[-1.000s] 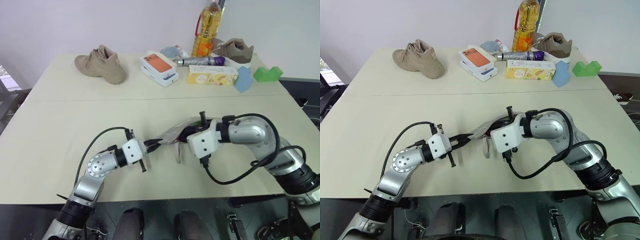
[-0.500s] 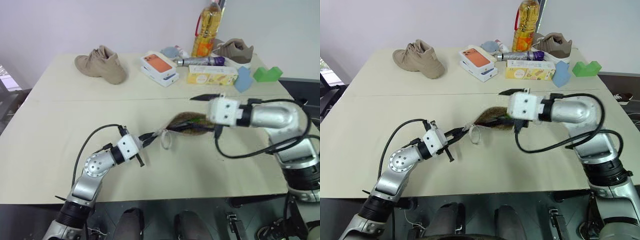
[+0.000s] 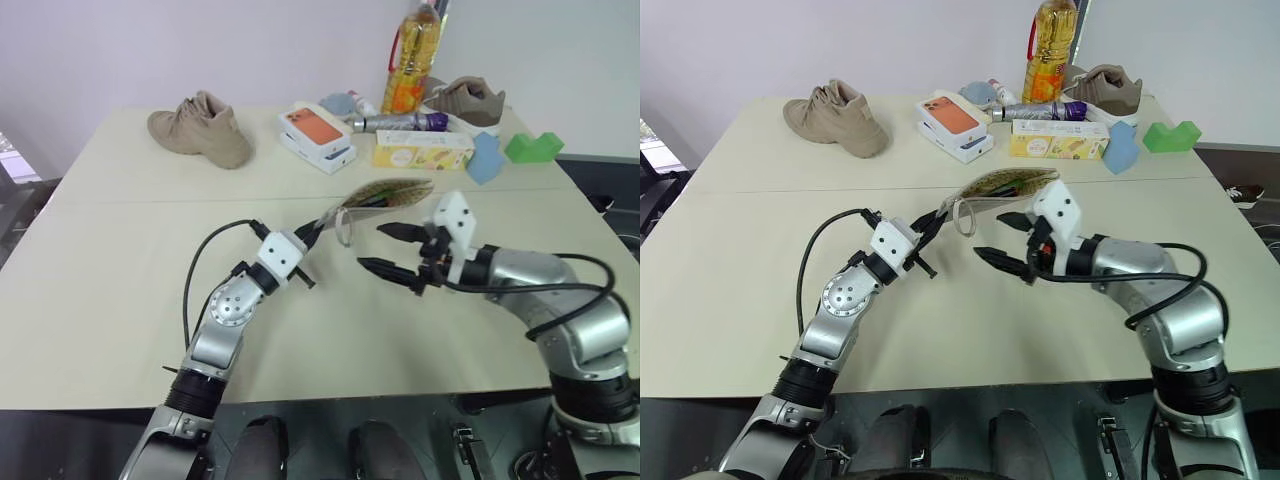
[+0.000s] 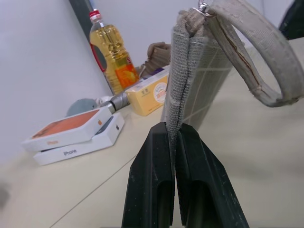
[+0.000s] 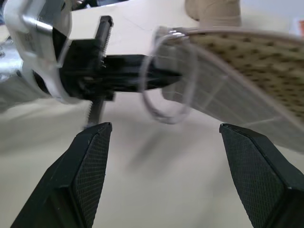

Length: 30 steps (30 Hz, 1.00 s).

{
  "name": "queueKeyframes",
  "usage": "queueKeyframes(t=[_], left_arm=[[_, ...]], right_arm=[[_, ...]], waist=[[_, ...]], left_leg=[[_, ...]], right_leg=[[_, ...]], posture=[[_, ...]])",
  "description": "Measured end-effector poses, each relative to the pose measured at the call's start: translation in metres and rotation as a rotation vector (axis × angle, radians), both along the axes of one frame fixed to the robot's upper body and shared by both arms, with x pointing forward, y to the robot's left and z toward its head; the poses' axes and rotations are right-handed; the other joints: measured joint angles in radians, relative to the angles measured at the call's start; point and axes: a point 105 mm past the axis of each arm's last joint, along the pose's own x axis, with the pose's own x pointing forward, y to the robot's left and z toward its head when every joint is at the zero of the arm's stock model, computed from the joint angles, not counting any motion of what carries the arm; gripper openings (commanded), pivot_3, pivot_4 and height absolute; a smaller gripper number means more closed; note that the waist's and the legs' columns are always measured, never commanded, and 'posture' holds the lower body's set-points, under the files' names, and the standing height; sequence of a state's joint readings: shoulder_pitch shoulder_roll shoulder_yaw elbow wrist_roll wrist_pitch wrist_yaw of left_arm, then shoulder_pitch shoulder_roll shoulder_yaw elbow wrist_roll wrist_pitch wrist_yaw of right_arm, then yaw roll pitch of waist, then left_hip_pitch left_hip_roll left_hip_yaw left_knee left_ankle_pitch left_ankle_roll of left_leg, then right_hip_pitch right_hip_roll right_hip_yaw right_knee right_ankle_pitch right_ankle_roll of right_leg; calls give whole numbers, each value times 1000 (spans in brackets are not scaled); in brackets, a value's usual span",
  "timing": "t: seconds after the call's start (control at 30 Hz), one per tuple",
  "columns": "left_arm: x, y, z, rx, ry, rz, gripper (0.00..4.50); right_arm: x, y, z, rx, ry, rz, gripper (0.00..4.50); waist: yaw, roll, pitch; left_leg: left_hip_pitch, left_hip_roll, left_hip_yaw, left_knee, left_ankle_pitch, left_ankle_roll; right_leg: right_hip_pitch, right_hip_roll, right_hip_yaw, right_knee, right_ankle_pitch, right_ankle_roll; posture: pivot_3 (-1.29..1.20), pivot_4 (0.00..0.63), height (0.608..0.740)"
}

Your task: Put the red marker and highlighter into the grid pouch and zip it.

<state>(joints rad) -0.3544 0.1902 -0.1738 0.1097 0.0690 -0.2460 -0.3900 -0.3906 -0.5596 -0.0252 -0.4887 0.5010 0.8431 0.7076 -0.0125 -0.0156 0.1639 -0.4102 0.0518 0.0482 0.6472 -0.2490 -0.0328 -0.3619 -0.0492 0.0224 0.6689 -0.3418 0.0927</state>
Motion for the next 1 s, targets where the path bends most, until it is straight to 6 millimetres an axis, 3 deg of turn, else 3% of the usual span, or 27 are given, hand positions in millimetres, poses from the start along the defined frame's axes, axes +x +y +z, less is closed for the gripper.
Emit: queueKeyframes(t=[0.2,0.23,0.3,0.47,0.5,0.67,0.83,1.0], left_arm=[[0,-3,-1,32,-41,15,0],[0,-3,-2,37,-43,21,0],[2,-3,-4,44,-41,31,0],[2,-5,-4,39,-44,36,0],[2,-4,-4,38,-45,38,0],[2,-1,-3,50,-58,42,0],[1,13,-8,83,-59,60,0],[-6,17,-15,102,-42,26,0]], right_arm=[[5,23,-10,62,39,-43,3761],[5,28,-10,75,41,-42,3530],[6,36,-9,104,49,-44,2857],[11,39,-12,124,71,-77,206],[12,39,-12,123,72,-80,41],[17,25,-9,81,53,-104,41],[26,-20,5,1,-1,-178,41],[28,-46,9,-59,-26,-189,41]], waist=[[0,0,0],[0,0,0],[0,0,0],[1,0,0],[0,0,0],[0,0,0],[1,0,0],[-2,0,0]], left_leg=[[0,0,0,0,0,0],[0,0,1,0,0,0],[0,0,1,0,0,0],[0,0,1,0,0,0],[0,0,1,0,0,0],[0,0,1,0,0,0],[0,0,1,-1,0,0],[0,0,1,-1,0,0]], right_leg=[[0,0,0,0,0,1],[0,0,0,0,0,1],[0,0,0,0,0,1],[0,0,0,0,0,1],[0,0,0,0,0,1],[0,0,0,0,0,1],[0,-1,0,-1,0,1],[-1,-1,0,-1,0,1]], posture=[[0,150,740],[0,150,740],[0,150,740],[0,150,740],[0,150,740],[0,150,740],[0,150,740],[0,150,740]])
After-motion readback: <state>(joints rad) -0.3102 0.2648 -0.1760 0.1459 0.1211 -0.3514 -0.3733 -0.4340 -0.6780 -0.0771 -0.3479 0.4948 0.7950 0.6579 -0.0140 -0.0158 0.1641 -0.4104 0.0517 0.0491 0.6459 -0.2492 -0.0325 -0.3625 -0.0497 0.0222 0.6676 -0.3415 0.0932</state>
